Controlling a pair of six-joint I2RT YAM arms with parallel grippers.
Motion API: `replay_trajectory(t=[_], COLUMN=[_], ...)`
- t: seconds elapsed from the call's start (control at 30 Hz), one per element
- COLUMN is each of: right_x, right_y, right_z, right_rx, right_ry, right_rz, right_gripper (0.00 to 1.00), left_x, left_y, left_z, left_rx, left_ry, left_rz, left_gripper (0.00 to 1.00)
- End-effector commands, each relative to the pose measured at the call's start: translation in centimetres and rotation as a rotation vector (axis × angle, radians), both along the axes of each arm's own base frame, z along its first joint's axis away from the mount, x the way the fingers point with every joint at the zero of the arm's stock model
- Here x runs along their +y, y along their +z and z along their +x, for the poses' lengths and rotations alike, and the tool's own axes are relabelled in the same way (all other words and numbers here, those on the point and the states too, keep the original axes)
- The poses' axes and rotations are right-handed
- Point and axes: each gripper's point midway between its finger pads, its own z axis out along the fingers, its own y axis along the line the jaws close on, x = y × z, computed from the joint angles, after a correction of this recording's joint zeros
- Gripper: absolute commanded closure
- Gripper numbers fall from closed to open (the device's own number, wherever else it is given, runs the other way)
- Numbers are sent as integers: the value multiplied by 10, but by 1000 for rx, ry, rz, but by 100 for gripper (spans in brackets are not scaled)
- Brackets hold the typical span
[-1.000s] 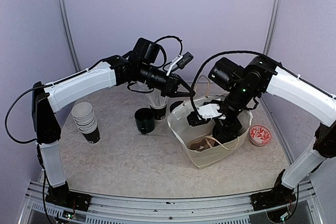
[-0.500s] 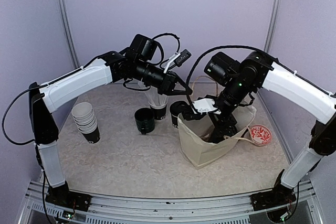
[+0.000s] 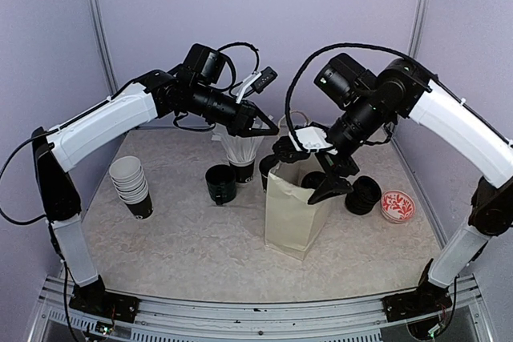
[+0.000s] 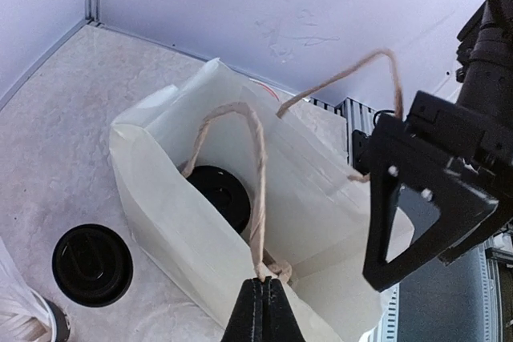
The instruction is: Pack the takeout coffee
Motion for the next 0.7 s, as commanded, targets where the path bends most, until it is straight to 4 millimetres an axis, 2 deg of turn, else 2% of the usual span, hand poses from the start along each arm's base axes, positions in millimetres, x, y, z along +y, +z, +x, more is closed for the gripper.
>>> replay_trajectory(t=[0.0,0.1,0.23,0.3,0.4,0.53,0.63,0.67], right_x=[-9,-16,-26,-35,-62,-109,-135,-142], right_y=[32,45,79,96,115,104,80,70], right_z=[0,7,24,41,83,148,184,192], right_rx=[-92,-157,-204,-221,-228,-171,-90,-67], right_ry=[-26,-63,-139,-204,-344,-568,-698,-732], right_rz=[53,71,165,216,306,346,336,324], right_gripper=[1,1,1,1,1,1,1,3], left_x=[0,-4,-9,-10,-12,-22,-25,-25], left_y=[-3,3,8,6,5,0,-3,-5], left_z=[12,19,30,41,57,72,74,73], left_rx=[-31,-58,-87,-102,-146,-185,-203,-203], left_ry=[33,53,80,128,204,280,301,304], left_rz=[34,25,23,41,70,102,117,124], left_gripper=[100,100,100,100,100,100,100,97])
